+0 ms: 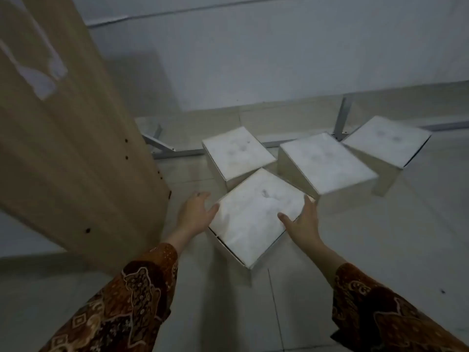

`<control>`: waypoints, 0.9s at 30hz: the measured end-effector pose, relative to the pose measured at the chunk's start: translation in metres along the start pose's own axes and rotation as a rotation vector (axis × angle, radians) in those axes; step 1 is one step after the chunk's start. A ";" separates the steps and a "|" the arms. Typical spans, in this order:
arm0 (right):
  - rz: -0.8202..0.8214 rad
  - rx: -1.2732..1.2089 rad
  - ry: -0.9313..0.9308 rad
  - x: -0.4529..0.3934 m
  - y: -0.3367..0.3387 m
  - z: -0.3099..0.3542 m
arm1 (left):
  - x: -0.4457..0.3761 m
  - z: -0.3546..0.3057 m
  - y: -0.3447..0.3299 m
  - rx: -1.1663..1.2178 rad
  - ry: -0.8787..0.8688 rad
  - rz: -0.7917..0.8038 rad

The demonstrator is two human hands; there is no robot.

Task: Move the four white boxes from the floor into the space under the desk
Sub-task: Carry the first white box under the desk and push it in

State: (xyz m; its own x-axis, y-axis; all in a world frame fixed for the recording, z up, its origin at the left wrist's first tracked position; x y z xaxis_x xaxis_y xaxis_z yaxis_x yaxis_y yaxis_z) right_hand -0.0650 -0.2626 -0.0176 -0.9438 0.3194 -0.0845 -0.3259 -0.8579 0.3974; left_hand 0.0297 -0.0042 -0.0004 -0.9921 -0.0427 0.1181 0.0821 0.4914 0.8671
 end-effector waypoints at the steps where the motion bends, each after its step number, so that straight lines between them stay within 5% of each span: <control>1: -0.047 -0.079 -0.059 0.005 -0.006 -0.010 | -0.005 0.006 -0.008 -0.005 0.039 0.029; 5: -0.064 -0.292 -0.295 0.024 -0.030 -0.046 | -0.016 0.027 -0.037 0.102 0.217 0.168; 10: -0.044 -0.494 -0.459 0.016 -0.060 -0.071 | -0.034 0.047 -0.062 0.226 0.222 0.168; 15: -0.084 -0.555 -0.462 0.011 -0.080 -0.082 | -0.061 0.055 -0.060 0.241 0.168 0.170; 22: -0.146 -0.643 -0.382 0.013 -0.097 -0.097 | -0.096 0.046 -0.069 0.072 0.157 0.376; 27: -0.235 -0.708 -0.344 0.014 -0.104 -0.104 | -0.097 0.052 -0.088 0.431 0.227 0.641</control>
State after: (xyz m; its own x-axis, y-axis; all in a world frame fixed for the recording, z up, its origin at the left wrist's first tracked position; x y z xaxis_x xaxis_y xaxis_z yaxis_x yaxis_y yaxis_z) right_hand -0.0502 -0.2106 -0.1553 -0.8147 0.5295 0.2366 -0.5789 -0.7672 -0.2763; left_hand 0.1143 0.0023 -0.1133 -0.7173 0.2079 0.6650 0.5388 0.7707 0.3402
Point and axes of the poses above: each hand's wrist, its own x-axis away from the middle knuckle, its own y-axis out of the back of the hand, z = x × y, the point moved 3 cm from there along -x, towards the middle knuckle, and after that the axes turned 12 degrees about y, right-handed, at the moved point
